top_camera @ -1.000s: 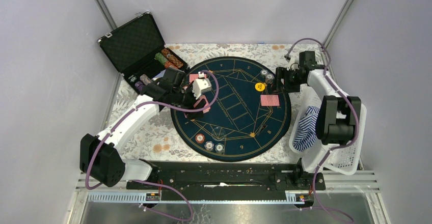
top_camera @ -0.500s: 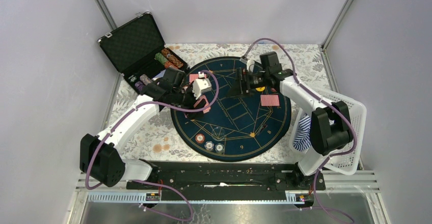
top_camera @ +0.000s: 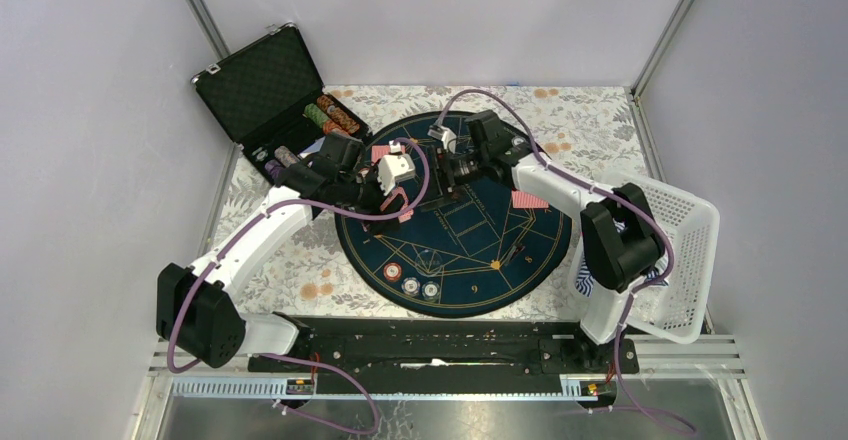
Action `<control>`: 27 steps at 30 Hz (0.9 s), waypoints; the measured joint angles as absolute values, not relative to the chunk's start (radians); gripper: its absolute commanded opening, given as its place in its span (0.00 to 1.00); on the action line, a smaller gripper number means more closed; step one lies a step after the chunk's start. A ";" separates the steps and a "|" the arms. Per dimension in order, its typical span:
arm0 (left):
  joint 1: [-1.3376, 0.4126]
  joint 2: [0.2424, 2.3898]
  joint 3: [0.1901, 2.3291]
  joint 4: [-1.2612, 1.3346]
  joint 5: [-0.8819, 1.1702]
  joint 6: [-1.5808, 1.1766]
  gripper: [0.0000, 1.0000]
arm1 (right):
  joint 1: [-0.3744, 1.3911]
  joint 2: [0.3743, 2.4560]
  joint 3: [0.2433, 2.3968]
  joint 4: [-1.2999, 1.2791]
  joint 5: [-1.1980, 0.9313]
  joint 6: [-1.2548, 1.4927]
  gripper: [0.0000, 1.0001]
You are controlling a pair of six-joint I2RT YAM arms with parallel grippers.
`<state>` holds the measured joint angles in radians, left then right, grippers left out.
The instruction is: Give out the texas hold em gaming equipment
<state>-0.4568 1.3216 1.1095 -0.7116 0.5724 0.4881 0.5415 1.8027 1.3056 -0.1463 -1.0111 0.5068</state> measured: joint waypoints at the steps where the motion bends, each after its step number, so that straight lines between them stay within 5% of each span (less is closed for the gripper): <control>1: -0.457 1.321 1.110 -0.712 0.572 0.488 0.00 | 0.553 1.811 1.320 -0.147 -1.010 0.508 0.79; 7: -0.457 1.317 1.110 -0.711 0.576 0.488 0.00 | 0.590 1.837 1.382 -0.144 -1.003 0.516 0.75; 18: -0.457 1.317 1.103 -0.712 0.574 0.488 0.00 | 0.598 1.869 1.390 -0.167 -0.987 0.517 0.41; 27: -0.457 1.317 1.102 -0.717 0.563 0.488 0.00 | 0.576 1.863 1.390 -0.171 -0.997 0.517 0.29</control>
<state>-0.4568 1.3170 1.1019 -0.7166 0.5632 0.4881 0.5762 1.8629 1.3903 -0.1707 -0.9966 0.5171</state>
